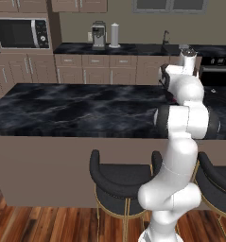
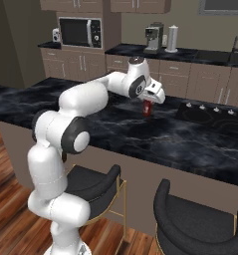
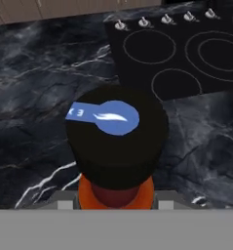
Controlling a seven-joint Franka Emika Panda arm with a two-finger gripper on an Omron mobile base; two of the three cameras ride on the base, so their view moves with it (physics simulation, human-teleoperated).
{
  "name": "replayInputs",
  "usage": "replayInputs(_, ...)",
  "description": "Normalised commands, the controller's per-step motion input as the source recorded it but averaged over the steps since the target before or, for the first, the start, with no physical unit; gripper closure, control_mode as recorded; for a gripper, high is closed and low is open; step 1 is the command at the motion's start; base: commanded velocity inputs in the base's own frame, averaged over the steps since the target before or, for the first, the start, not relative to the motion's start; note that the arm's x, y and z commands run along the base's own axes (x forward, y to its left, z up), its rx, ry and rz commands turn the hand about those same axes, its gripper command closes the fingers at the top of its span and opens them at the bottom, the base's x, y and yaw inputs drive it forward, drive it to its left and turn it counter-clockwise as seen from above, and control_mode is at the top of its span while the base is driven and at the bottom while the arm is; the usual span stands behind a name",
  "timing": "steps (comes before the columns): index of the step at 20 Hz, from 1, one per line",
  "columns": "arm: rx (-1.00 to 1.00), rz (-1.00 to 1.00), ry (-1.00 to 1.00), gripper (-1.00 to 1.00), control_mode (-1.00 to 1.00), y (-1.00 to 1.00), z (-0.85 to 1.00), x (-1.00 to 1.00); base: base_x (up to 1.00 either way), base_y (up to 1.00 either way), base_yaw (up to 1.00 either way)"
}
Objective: Place the condiment bottle and ketchup from the counter to the top shelf of the fridge. If the existing items in the fridge are on the top shelf, move them to other shelves.
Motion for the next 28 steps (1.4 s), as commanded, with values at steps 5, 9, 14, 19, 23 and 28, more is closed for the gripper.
replayInputs(5, 0.00, 0.07, -0.01, 1.00, -1.00, 0.00, 0.83, -1.00, 0.00, 0.00, 0.00)
replayInputs(9, 0.00, 0.12, -0.01, 1.00, -1.00, 0.12, 0.65, -1.00, 0.00, 0.00, 0.00)
replayInputs(14, 0.00, 0.16, -0.05, 1.00, -1.00, 0.20, 0.50, -1.00, 0.00, 0.00, 0.00)
replayInputs(19, 0.00, 0.20, -0.12, 1.00, -1.00, 0.33, 0.33, -1.00, 0.00, 0.00, 0.00)
replayInputs(23, 0.00, 0.17, -0.14, 1.00, -1.00, 0.43, 0.34, -1.00, 0.00, 0.00, 0.00)
replayInputs(28, 0.00, 0.15, -0.18, 1.00, -1.00, 0.45, 0.24, -1.00, 0.00, 0.00, 0.00)
